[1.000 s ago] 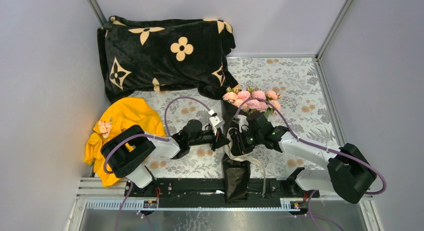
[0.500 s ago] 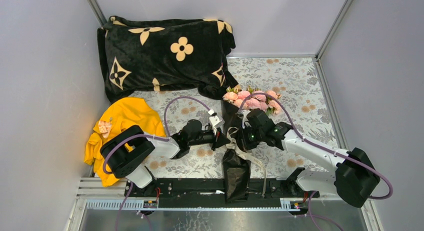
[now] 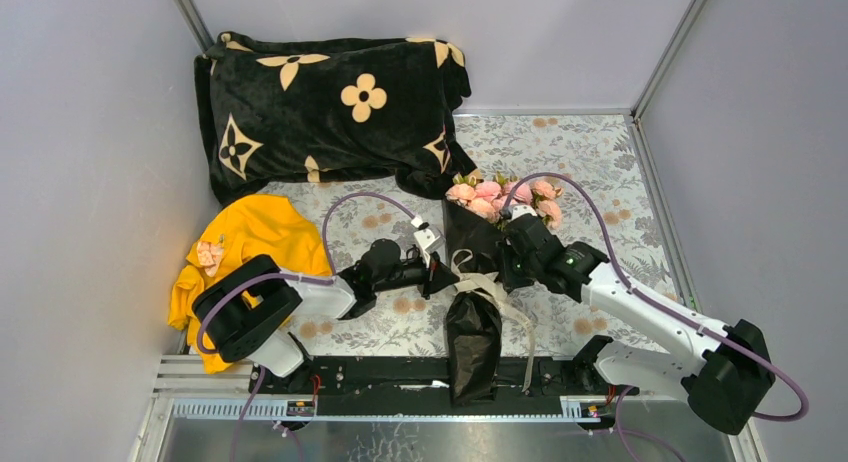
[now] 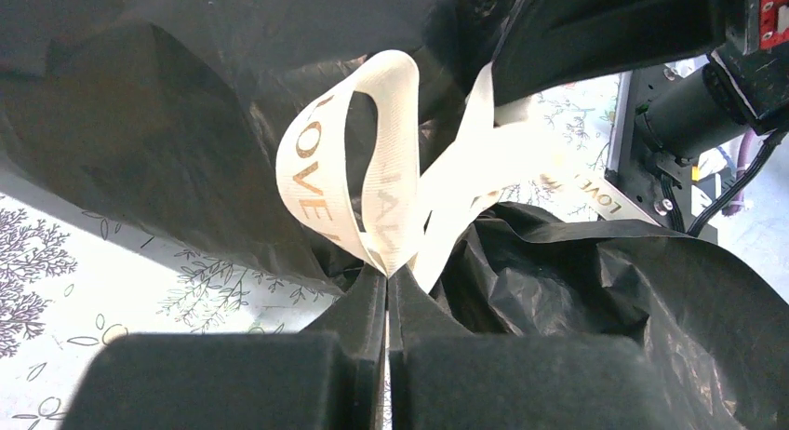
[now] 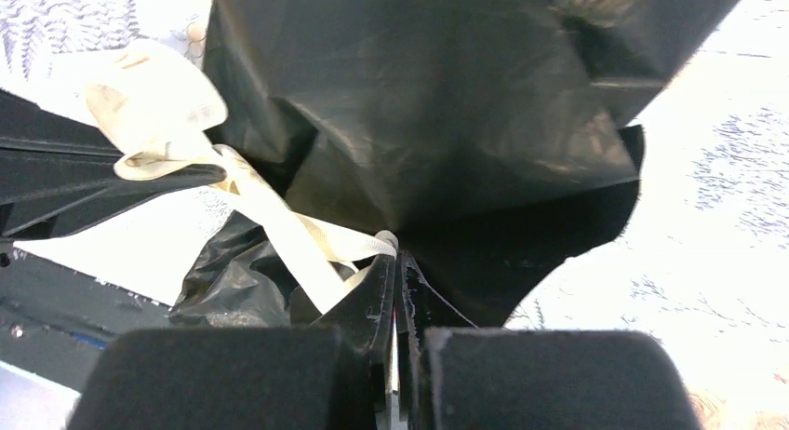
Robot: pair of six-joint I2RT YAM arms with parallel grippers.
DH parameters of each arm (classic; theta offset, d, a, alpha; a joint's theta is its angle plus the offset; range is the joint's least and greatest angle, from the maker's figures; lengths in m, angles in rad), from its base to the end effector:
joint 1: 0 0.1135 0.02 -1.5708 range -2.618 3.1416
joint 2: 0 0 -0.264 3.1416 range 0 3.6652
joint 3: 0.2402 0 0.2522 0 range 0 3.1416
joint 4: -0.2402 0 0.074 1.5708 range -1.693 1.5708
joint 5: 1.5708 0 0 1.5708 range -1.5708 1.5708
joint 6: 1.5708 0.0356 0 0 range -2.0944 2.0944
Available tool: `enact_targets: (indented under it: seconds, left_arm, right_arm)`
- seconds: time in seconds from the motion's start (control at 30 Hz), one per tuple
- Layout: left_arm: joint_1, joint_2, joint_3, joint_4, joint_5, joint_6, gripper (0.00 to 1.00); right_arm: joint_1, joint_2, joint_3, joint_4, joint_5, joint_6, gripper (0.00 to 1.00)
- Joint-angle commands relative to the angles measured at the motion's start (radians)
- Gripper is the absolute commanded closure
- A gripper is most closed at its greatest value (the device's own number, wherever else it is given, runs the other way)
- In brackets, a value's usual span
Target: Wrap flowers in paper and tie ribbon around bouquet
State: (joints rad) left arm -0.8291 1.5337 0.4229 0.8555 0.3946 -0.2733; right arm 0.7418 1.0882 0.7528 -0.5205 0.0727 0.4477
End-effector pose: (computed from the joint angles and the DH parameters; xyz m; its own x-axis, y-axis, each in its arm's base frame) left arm 0.1764 -0.2128 0.1575 -0.4158 0.0850 -0.9055 0.8513 0.3866 -0.3546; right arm 0.1642 0.1469 0.2407 -0.7784 -0.1277 -0.6147 -0.3348 0.9127 0.2343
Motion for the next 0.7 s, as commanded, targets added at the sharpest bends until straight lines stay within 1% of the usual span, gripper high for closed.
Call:
enact_targets:
  seconds: [0.0, 0.17, 0.33, 0.4, 0.5, 0.67]
  left_arm:
    - [0.005, -0.03, -0.02, -0.003, -0.039, -0.027, 1.0]
    - [0.005, -0.039, -0.024, -0.019, -0.062, -0.029, 1.0]
    - [0.018, -0.061, -0.016, -0.094, -0.123, -0.083, 1.0]
    - [0.023, -0.068, -0.02, -0.117, -0.134, -0.105, 1.0]
    - [0.025, -0.071, -0.027, -0.133, -0.147, -0.134, 1.0]
    - [0.033, -0.092, -0.036, -0.174, -0.195, -0.16, 1.0]
  right_arm:
    - [0.007, -0.031, 0.051, -0.074, 0.136, 0.037, 1.0]
    - [0.004, -0.051, 0.058, -0.084, 0.166, 0.051, 1.0]
    - [-0.013, -0.095, 0.037, -0.159, 0.229, 0.107, 1.0]
    - [-0.044, -0.119, -0.004, -0.163, 0.201, 0.131, 1.0]
    - [-0.13, -0.144, -0.058, -0.158, 0.126, 0.153, 1.0]
    - [-0.236, -0.163, -0.06, -0.169, 0.116, 0.168, 1.0]
